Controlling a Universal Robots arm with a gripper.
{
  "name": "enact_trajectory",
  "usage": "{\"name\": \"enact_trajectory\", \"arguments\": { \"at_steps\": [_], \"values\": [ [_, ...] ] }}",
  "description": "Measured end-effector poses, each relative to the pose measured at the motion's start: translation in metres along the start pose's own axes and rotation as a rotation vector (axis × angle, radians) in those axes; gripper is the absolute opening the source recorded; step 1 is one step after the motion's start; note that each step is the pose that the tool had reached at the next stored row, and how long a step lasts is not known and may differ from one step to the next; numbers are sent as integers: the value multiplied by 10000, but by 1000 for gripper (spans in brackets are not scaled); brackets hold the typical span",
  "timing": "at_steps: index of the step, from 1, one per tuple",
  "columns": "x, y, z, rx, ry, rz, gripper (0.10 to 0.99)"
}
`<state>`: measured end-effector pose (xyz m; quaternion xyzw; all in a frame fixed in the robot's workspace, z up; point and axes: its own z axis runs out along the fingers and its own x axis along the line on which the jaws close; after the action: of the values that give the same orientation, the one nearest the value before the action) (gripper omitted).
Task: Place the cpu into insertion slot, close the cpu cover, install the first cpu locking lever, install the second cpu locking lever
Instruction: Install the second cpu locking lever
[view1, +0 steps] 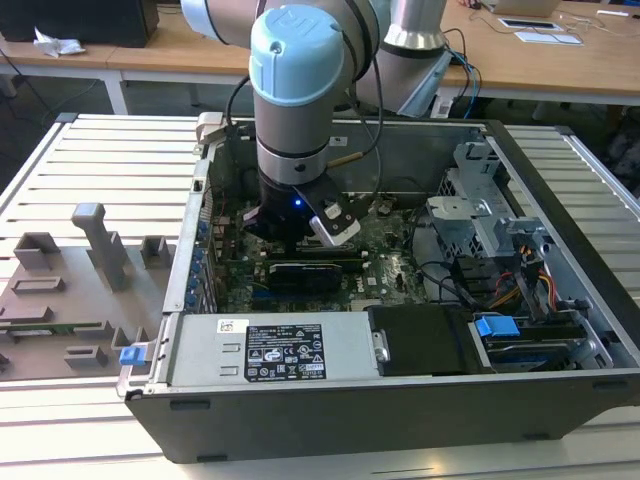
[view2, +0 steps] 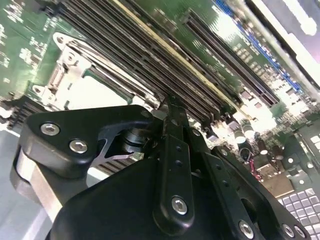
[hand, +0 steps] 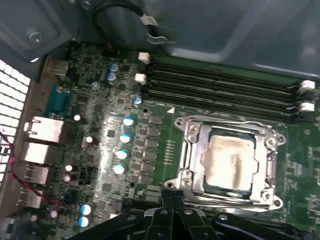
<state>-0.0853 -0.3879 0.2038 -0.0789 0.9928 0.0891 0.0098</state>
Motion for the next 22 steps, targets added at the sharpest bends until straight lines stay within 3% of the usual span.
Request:
{"name": "enact_trajectory", "arguments": {
  "at_steps": [10, 15, 17, 19, 20, 21, 22],
  "values": [
    [2, 107, 67, -133, 31, -277, 106],
    [4, 98, 67, -170, 27, -298, 106],
    [7, 81, 55, -178, 28, -304, 106],
    [2, 102, -52, -181, 29, -311, 106],
    [-4, 120, -76, -150, 33, -309, 106],
    [-19, 153, -77, 50, 69, -311, 106],
    [-39, 198, -68, 397, 130, -311, 106]
  ]
}}
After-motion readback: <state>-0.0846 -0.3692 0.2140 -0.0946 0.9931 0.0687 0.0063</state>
